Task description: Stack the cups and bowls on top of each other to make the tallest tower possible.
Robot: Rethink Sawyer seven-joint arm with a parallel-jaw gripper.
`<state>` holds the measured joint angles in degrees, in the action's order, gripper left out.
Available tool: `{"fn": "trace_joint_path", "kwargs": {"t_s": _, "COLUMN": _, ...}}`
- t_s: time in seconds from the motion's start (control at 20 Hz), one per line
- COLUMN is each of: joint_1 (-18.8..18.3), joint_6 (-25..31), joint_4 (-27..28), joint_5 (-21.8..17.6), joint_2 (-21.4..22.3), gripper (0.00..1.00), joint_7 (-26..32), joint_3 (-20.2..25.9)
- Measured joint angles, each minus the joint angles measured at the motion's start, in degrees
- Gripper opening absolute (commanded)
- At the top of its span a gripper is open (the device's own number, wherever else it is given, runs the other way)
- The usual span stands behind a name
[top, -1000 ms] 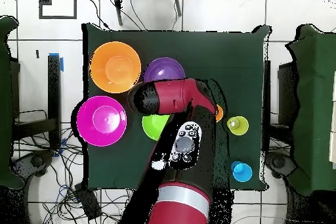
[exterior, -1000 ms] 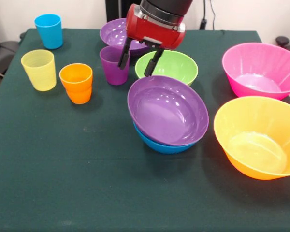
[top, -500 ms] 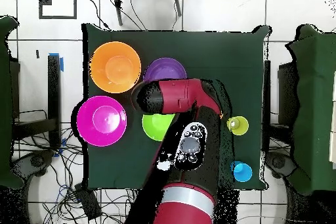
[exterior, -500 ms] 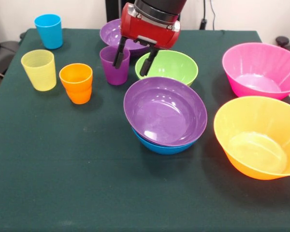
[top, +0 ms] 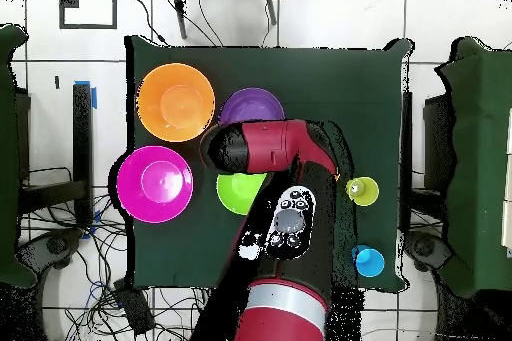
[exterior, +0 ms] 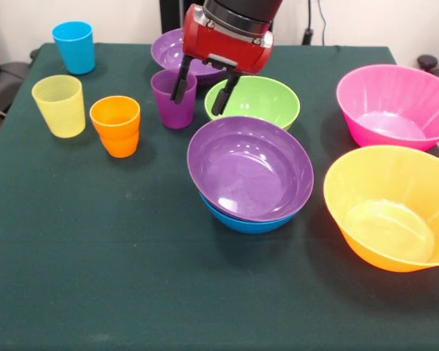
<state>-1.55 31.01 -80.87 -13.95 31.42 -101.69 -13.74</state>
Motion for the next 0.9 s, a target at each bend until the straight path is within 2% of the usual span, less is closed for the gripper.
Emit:
{"fn": "trace_joint_path", "kwargs": {"t_s": 0.2, "joint_1": -0.6, "joint_6": 0.0, "joint_4": 0.0, "joint_5": 0.5, "joint_2": 0.1, "gripper": 1.0, "joint_7": 0.0, "joint_3": 0.4}}
{"fn": "trace_joint_path", "kwargs": {"t_s": 0.55, "joint_1": -6.5, "joint_6": 0.0, "joint_4": -0.1, "joint_5": 3.3, "joint_2": 0.2, "gripper": 1.0, "joint_7": 0.0, "joint_3": 3.8}}
{"fn": "trace_joint_path", "kwargs": {"t_s": 0.9, "joint_1": -9.9, "joint_6": 1.1, "joint_4": 1.9, "joint_5": 3.6, "joint_2": -0.7, "gripper": 1.0, "joint_7": 0.0, "joint_3": 5.9}}
